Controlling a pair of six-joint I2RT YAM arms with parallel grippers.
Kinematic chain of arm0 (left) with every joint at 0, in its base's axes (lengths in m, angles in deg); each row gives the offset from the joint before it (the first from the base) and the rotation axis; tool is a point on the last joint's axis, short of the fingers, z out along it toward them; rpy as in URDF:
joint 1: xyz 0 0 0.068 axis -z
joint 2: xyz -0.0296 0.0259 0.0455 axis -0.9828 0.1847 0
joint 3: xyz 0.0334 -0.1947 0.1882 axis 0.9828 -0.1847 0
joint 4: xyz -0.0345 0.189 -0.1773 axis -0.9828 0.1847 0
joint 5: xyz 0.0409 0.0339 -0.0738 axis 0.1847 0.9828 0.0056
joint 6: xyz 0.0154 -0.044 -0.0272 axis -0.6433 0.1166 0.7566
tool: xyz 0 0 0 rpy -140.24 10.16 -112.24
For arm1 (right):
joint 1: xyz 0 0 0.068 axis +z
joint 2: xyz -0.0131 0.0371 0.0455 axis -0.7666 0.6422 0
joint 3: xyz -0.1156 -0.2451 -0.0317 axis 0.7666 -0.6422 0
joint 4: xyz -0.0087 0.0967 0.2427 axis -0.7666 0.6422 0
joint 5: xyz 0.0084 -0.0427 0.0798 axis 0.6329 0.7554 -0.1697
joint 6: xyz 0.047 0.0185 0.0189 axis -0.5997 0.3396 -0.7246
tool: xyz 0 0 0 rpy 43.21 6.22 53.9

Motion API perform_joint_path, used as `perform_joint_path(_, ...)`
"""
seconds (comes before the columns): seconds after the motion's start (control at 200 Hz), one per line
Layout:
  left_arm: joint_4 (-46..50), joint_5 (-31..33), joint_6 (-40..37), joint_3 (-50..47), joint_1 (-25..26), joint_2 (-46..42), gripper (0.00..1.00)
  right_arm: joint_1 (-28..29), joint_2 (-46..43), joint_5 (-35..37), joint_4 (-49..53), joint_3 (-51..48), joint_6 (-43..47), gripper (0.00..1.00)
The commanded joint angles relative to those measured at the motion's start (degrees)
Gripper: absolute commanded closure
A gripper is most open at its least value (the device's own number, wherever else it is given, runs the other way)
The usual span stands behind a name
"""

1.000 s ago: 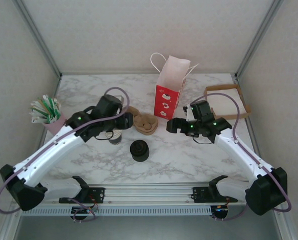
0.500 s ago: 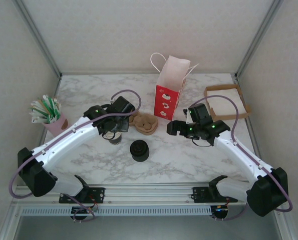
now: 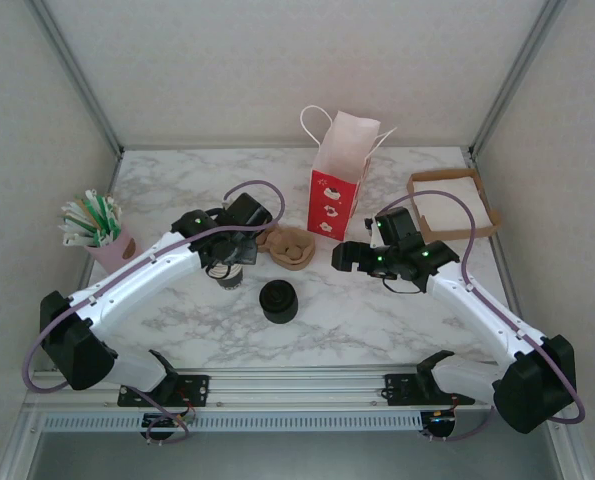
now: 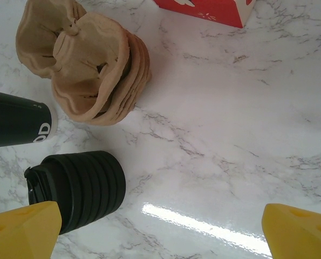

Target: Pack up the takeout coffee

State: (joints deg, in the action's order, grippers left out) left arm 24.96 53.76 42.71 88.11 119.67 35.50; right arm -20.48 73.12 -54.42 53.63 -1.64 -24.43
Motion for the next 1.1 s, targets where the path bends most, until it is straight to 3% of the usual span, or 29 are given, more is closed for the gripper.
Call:
perform_joint_path(0.0, 1.44, 0.96, -1.10, -0.52, 0.03, 0.74, 0.70, 0.65, -1.42, 0.06, 0.39, -0.59, -0.61, 0.04)
perform_joint_path(0.611, 2.72, 1.70, -2.05, -0.39, 0.02, 1.10, 0.93, 1.15, -1.33, -0.62, 0.37, -0.03, -1.70, 0.04)
perform_joint_path(1.096, 7.57, 4.26, -2.36, 4.50, 0.02, 1.12, 1.00, 3.41, 0.23, -3.08, -1.32, 1.25, -3.04, 0.01)
